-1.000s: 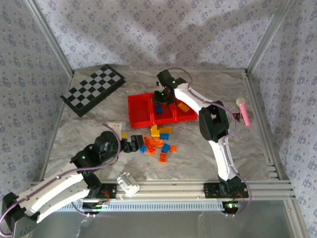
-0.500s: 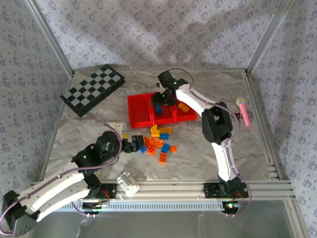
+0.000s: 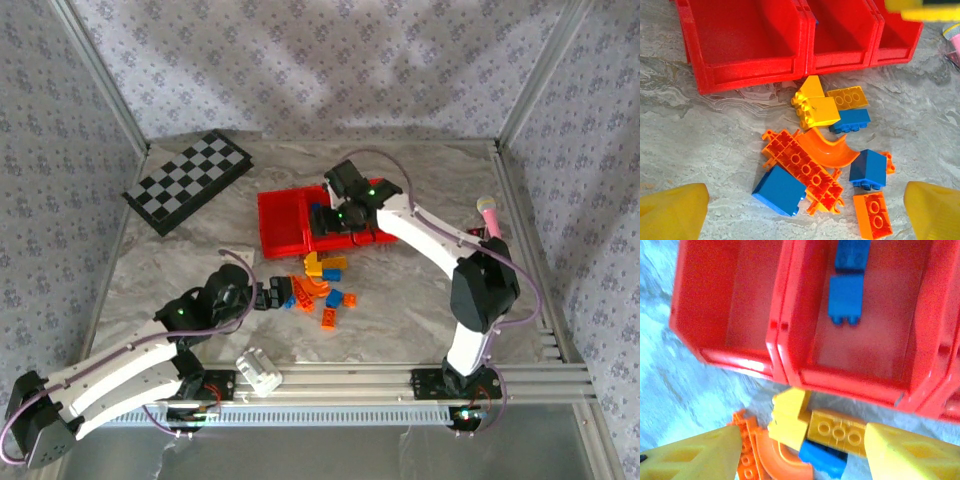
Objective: Sort the legos into containers by color
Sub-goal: Pick up the lego from the center of the table.
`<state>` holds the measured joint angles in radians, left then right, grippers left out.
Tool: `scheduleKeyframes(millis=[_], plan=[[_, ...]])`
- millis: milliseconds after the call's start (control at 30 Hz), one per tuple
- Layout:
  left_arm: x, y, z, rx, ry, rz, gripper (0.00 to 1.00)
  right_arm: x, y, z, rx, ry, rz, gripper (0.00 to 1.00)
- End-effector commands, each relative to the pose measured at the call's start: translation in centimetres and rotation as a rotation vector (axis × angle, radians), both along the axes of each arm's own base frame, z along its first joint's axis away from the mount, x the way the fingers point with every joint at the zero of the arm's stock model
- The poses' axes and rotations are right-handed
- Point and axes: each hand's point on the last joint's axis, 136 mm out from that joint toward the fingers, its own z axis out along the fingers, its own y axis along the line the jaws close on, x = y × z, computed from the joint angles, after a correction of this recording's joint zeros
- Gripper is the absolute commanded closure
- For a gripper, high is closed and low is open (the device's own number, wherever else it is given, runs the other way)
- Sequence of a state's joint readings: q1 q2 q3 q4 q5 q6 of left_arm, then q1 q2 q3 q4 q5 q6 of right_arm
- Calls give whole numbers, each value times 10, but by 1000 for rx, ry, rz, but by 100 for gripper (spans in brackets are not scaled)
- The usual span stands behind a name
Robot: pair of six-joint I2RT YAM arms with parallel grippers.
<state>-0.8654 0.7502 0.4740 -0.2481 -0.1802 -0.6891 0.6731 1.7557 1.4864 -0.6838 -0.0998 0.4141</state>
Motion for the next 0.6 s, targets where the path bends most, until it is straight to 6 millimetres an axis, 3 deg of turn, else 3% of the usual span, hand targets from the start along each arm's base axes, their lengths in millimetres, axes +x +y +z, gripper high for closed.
scheduleKeyframes(millis=[0,133,300,433,567], plan=[[4,-2,17,-8,-47,-5,0,-18,-15,-13,-43,20,-63,32],[3,-3,16,-12,-54,-13,0,-33,-20,-35,-65,57,-98,30],[0,-3,14,-15,-54,-27,0,-49,-14,-63,-132,98,-130,20],[-3,2,16,-22,-66,-22,0,-52,-10,-78,-164,119,-180,19],[-5,9,20,-39,-90,-10,0,-51,-21,-94,-278,149,-221,19]])
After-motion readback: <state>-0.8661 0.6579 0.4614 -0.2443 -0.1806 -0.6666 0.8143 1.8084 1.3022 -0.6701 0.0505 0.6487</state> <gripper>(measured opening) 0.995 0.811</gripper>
